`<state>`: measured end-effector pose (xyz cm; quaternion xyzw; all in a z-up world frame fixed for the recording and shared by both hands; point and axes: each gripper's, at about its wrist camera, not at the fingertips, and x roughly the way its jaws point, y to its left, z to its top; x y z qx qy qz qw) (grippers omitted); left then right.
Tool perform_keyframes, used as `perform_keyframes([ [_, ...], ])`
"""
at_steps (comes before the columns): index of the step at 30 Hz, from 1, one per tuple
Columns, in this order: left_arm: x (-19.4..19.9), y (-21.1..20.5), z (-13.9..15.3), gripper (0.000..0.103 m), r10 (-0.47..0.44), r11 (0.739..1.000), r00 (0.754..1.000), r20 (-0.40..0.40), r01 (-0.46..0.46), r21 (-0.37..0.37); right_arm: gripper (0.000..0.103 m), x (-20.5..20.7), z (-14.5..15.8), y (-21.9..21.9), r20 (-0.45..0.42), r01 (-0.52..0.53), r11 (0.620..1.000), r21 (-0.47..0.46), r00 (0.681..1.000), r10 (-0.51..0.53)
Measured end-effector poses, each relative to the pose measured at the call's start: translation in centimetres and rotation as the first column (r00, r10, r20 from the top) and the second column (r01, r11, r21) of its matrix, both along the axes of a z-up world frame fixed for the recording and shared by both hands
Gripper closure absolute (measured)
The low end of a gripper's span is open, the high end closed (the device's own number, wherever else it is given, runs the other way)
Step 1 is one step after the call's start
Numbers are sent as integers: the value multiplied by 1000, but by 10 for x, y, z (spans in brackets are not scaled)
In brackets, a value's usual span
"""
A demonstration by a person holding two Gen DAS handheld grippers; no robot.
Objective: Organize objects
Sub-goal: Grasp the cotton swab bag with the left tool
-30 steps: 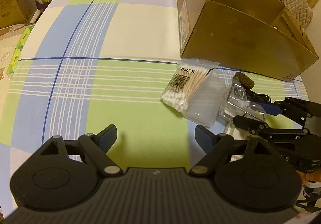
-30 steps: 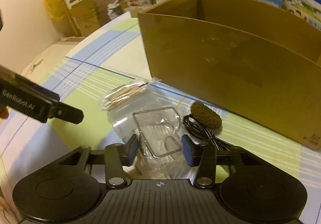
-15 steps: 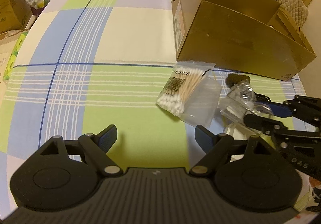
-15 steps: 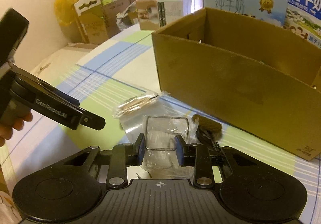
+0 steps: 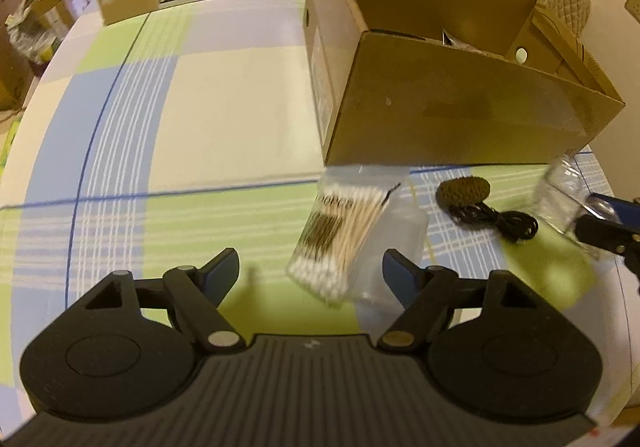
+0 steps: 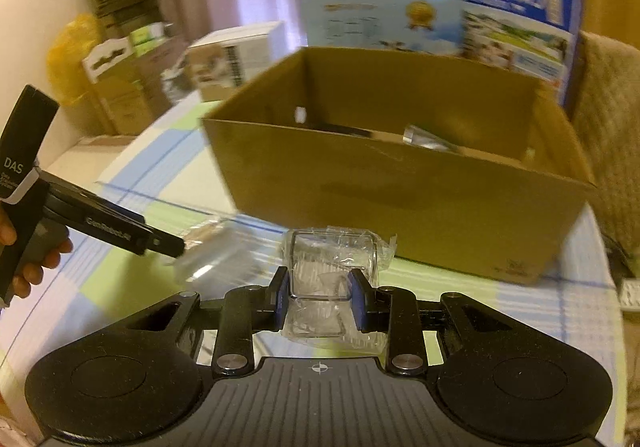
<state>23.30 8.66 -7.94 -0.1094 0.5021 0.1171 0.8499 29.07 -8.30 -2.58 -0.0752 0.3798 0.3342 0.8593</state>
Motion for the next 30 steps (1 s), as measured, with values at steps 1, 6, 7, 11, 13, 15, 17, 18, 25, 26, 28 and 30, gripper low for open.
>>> perform_keyframes([
  [1,4,1,-1,30,-5,1000,1000,-3,5,1,75,1,0,-5,-2,19,1000,-1,1000,-19],
  [6,21,5,-8,35,-27,1000,999,-19,27,6,75,6,1,-30,-12,93,996,-6,996,-93],
  [7,23,6,-10,35,-30,1000,999,-20,30,2,75,8,0,-33,-13,104,995,-8,994,-104],
  [11,32,11,-14,42,-42,999,999,-4,42,-16,75,9,-1,-42,-24,134,991,-16,991,-134],
  [13,36,14,-15,46,-43,999,999,2,43,-24,75,9,-2,-46,-28,139,990,-17,990,-140],
  [15,39,18,-18,49,-47,998,999,0,47,-41,75,9,-1,-48,-29,144,989,-16,989,-144],
  [17,40,19,-21,61,-50,998,999,-8,49,-40,75,8,-2,-48,-31,145,989,-16,989,-146],
  [18,41,18,-25,66,-48,999,998,-27,47,-26,75,8,-2,-48,-31,147,989,-17,989,-147],
  [25,30,25,-32,72,-19,1000,999,-37,19,-6,75,10,-5,-47,-41,149,989,-23,988,-150],
  [26,28,26,-32,74,-13,1000,999,-36,13,-5,75,10,-5,-47,-41,149,989,-22,988,-149],
  [28,24,27,-32,77,-2,1000,999,-35,2,-6,75,10,-5,-47,-42,146,989,-19,988,-147],
  [30,18,28,-31,79,13,1000,999,-34,-13,-11,75,10,-5,-47,-42,145,989,-17,988,-146],
])
